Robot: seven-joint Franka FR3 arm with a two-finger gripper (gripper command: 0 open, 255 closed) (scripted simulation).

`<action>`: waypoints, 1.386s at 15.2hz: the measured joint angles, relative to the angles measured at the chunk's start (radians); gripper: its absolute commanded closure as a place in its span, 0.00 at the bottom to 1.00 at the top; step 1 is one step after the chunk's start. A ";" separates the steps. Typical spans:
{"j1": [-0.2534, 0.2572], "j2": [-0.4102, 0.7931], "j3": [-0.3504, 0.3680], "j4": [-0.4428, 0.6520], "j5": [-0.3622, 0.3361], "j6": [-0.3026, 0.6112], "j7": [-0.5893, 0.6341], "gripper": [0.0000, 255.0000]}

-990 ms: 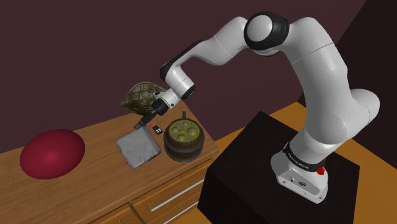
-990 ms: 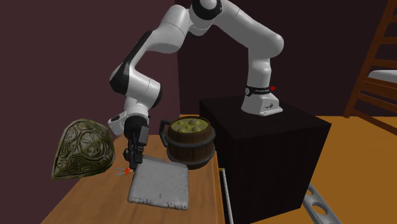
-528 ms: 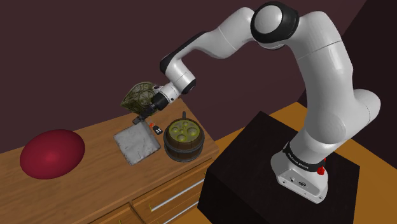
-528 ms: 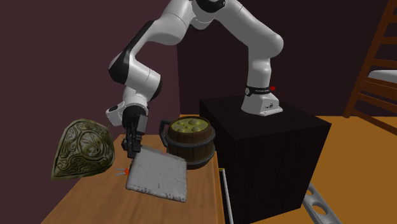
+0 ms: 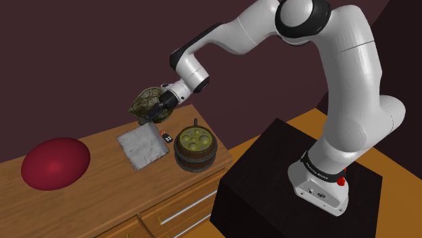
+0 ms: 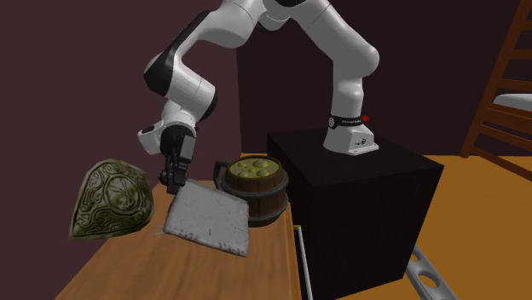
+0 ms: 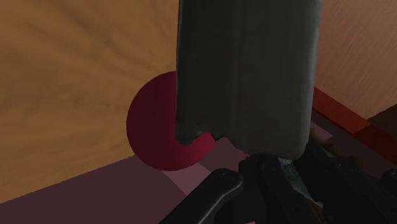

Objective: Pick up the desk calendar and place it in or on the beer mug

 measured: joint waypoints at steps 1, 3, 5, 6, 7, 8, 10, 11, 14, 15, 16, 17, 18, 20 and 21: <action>-0.003 -0.014 0.004 -0.005 0.002 -0.002 0.009 1.00; -0.007 -0.035 0.009 -0.010 0.003 -0.007 0.025 1.00; -0.014 -0.059 0.014 -0.021 0.005 -0.013 0.036 1.00; -0.017 -0.071 0.017 -0.026 0.008 -0.015 0.043 1.00; -0.019 -0.081 0.020 -0.028 0.008 -0.019 0.051 1.00; -0.020 -0.090 0.022 -0.030 0.009 -0.020 0.058 1.00; -0.027 -0.111 0.027 -0.039 0.012 -0.025 0.069 1.00; -0.029 -0.124 0.031 -0.043 0.014 -0.027 0.077 1.00; -0.048 -0.162 0.036 -0.062 0.015 -0.046 0.092 1.00; -0.068 -0.184 0.036 -0.091 0.018 -0.060 0.082 1.00; -0.087 -0.203 0.034 -0.115 0.018 -0.075 0.073 1.00; -0.107 -0.225 0.033 -0.138 0.016 -0.092 0.069 1.00; -0.131 -0.250 0.030 -0.170 0.016 -0.112 0.057 1.00; -0.174 -0.294 0.023 -0.211 0.011 -0.154 0.045 1.00; -0.197 -0.317 0.018 -0.234 0.007 -0.177 0.036 1.00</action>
